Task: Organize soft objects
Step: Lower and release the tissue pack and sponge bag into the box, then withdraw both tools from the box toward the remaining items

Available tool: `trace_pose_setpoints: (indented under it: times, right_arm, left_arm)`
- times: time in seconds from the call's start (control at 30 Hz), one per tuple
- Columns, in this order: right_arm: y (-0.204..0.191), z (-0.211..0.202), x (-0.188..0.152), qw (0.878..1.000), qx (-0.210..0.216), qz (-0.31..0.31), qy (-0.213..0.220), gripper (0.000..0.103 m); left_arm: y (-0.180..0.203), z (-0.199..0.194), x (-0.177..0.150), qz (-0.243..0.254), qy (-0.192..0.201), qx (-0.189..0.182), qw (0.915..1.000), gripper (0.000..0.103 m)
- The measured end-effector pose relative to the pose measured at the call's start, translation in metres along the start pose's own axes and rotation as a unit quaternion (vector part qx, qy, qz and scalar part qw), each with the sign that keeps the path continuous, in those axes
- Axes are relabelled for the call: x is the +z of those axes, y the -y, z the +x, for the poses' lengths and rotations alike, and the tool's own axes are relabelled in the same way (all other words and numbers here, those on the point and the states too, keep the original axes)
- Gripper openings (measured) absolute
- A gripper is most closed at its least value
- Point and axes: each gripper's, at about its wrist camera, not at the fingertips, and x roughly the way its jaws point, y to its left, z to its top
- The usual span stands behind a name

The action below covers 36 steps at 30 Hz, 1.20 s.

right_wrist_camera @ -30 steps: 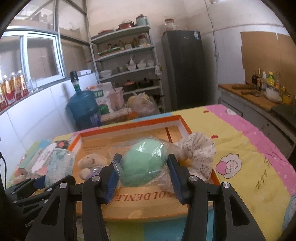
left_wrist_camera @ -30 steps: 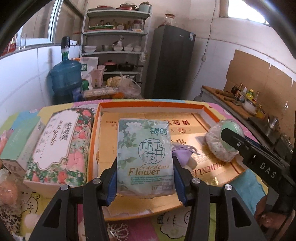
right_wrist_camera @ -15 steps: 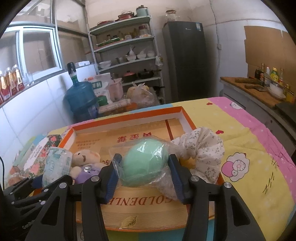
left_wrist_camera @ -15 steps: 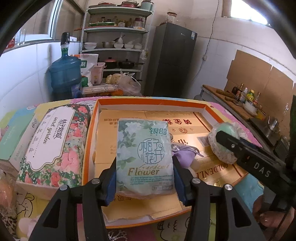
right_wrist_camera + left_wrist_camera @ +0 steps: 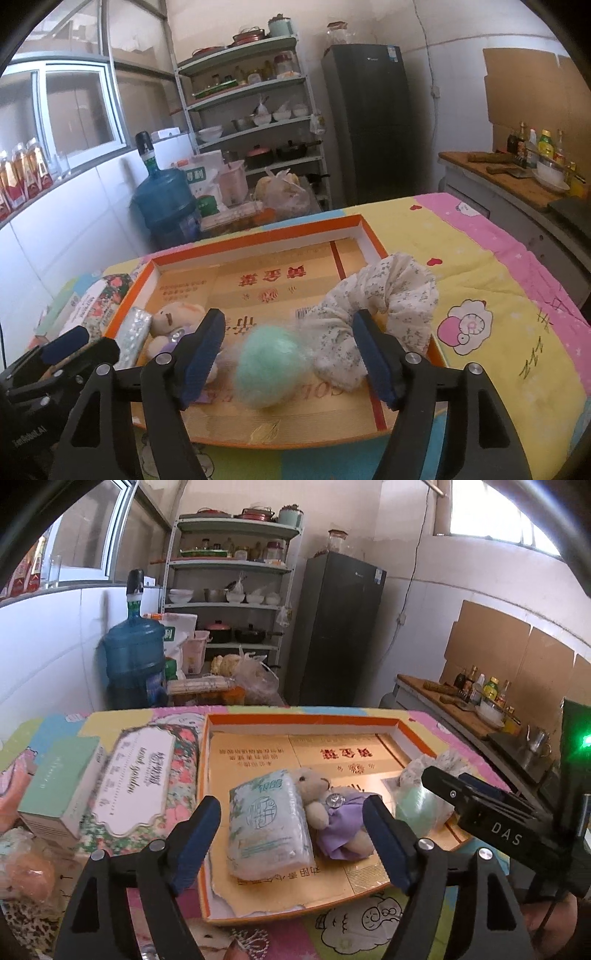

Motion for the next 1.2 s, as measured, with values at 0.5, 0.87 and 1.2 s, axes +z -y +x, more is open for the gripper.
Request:
trace_pose_setpoints:
  times: [0.5,0.87,1.2]
  right_arm:
    - [-0.028,-0.050,0.000,0.999,0.006,-0.002,0.043,0.073]
    - [-0.057,-0.079,-0.014,0.998,0.016,-0.010,0.057,0.078]
    - [-0.089,-0.099,-0.029,0.997,0.037,-0.027,0.055,0.078]
  left_arm:
    - [-0.018,-0.069,0.002,0.019,0.081,0.022,0.9963,0.079]
    - [-0.033,-0.109,-0.011,0.017,0.092,0.033,0.9951,0.079]
    - [-0.057,-0.143,-0.023,0.009,0.105,0.054,0.9929,0.079]
